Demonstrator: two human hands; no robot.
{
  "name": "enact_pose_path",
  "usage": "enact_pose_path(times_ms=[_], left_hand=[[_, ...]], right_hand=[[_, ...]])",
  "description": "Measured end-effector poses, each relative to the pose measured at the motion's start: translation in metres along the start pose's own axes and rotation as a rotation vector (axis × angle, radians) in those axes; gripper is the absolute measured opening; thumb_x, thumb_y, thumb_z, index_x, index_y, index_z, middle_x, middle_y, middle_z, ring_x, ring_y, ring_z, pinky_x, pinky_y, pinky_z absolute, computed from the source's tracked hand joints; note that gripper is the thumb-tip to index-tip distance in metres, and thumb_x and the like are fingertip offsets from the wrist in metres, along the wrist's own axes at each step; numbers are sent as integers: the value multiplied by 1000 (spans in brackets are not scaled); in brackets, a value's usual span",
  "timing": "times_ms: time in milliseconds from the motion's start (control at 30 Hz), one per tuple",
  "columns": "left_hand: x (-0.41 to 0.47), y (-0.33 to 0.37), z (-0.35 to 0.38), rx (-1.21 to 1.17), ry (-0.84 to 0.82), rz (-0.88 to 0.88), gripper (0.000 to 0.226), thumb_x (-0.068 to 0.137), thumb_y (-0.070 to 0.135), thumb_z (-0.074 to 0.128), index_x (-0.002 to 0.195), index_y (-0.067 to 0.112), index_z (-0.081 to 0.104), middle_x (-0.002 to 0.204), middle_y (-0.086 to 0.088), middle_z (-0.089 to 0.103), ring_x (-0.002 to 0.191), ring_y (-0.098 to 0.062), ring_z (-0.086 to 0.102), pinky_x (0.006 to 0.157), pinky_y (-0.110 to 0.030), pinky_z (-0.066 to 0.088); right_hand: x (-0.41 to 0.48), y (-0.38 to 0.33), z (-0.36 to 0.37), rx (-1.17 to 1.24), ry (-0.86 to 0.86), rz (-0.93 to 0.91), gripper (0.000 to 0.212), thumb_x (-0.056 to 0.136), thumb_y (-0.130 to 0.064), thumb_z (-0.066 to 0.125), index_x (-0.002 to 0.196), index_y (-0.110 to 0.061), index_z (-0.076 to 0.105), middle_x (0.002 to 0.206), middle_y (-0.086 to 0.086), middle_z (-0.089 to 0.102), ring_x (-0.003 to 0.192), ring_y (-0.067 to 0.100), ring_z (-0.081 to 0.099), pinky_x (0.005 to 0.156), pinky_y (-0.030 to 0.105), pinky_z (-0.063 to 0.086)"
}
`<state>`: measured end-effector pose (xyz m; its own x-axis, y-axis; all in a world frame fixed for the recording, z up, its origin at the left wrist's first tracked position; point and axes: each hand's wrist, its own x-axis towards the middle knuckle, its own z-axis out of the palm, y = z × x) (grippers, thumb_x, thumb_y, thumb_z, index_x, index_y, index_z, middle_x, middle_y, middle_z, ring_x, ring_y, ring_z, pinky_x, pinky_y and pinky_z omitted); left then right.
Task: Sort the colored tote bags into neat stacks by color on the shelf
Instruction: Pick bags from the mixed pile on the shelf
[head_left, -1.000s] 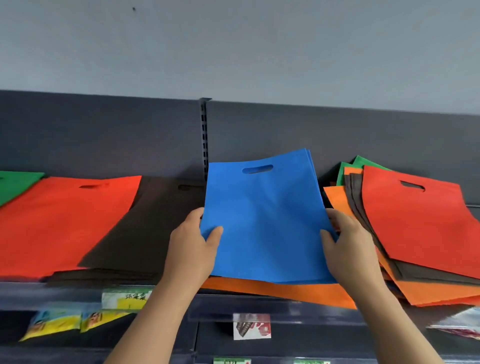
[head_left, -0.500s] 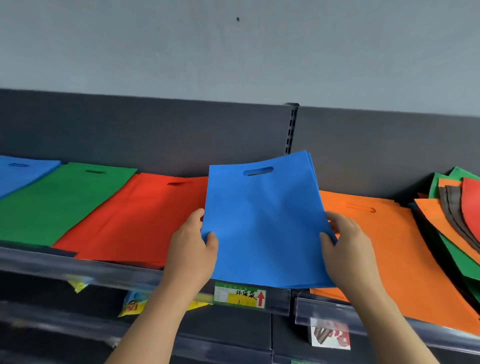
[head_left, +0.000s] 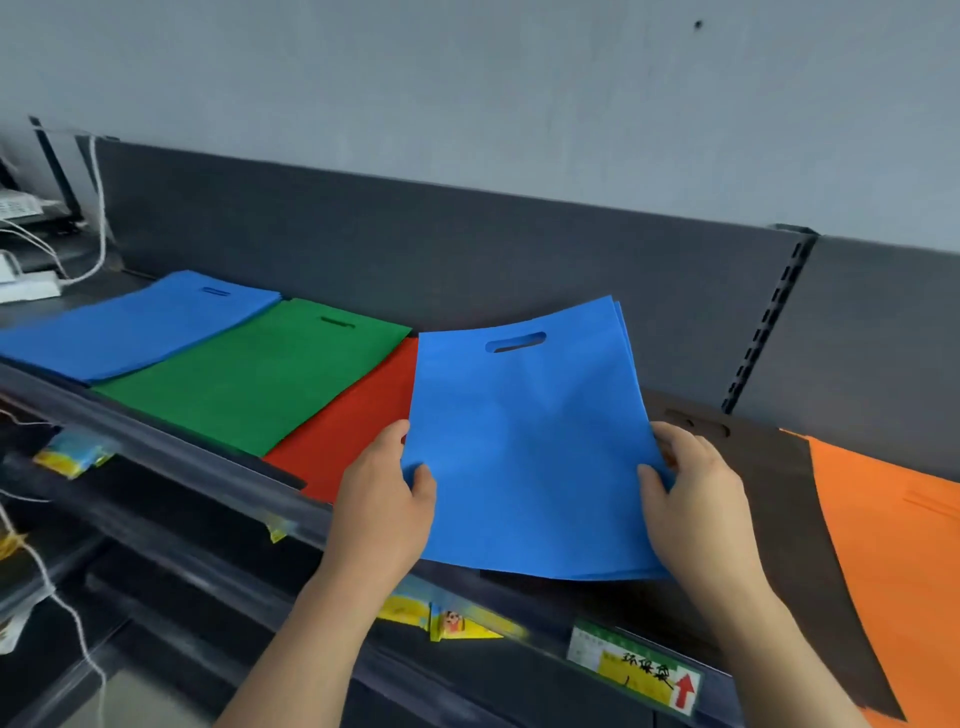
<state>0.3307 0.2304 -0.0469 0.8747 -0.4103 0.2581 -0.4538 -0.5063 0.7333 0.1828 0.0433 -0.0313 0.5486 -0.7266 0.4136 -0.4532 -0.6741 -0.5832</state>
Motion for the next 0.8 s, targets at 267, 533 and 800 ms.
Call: enact_pose_path(times_ms=[267, 533, 800], left_hand=[[47, -77, -67, 0, 44, -30, 48, 95, 19, 47, 142, 17, 37, 128, -4, 58, 109, -28, 57, 85, -43, 51], [104, -166, -166, 40, 42, -8, 49, 96, 21, 46, 143, 18, 35, 128, -3, 56, 110, -23, 56, 80, -33, 48], [151, -227, -232, 54, 12, -19, 48, 96, 21, 46, 143, 17, 35, 132, -4, 53, 112, -25, 55, 87, -37, 49]], right_hand=[[8, -83, 77, 11, -9, -60, 42, 89, -6, 53, 130, -14, 52, 116, 2, 59, 107, 23, 54, 86, 33, 44], [-1, -192, 168, 61, -18, -56, 43, 84, -1, 54, 125, -12, 57, 110, 6, 62, 102, 26, 55, 80, 30, 39], [1, -269, 234, 66, -37, -16, 42, 85, -3, 54, 127, -11, 55, 116, 6, 60, 107, 27, 54, 88, 35, 43]])
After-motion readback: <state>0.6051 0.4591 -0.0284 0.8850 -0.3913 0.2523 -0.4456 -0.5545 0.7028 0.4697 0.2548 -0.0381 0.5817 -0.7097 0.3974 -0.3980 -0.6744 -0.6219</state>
